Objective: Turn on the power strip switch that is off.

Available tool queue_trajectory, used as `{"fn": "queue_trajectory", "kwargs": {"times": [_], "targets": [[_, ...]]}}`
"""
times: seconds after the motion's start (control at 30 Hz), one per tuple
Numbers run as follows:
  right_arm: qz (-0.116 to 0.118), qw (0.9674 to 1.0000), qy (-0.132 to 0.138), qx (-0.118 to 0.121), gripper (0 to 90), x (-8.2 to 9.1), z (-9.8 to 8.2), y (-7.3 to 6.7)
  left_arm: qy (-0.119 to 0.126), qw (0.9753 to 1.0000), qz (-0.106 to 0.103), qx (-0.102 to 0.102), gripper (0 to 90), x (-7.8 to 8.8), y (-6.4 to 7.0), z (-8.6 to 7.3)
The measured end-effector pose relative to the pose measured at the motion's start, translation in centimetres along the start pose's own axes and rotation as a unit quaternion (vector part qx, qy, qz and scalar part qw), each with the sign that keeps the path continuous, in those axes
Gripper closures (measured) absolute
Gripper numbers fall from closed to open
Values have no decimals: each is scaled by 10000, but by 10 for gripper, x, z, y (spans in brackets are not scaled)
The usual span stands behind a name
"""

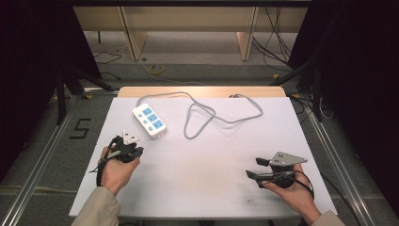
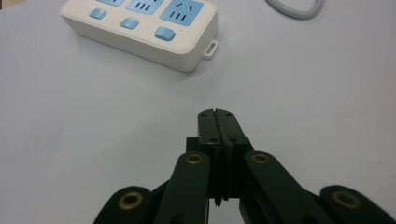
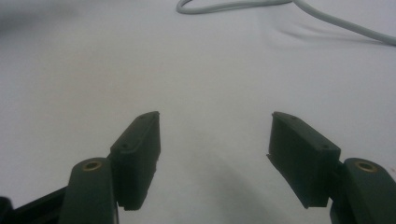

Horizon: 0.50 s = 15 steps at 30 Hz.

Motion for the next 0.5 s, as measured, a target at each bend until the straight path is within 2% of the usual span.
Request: {"fn": "queue_trajectory", "kwargs": {"times": [0.5], "targets": [[0,10000,12,-5,350,0,0,0,-65,10000,-12,-12,899,-4,-4,4]]}}
Point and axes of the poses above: each handheld gripper's, and its own axes: x roughly backward along the jaws, z roughly out of its top, y roughly to its right, the point moved 5 cm from there along -x, roughly forward along the jaws, and after that the axes turned 1 degree about -y, right-handed, at the moved point
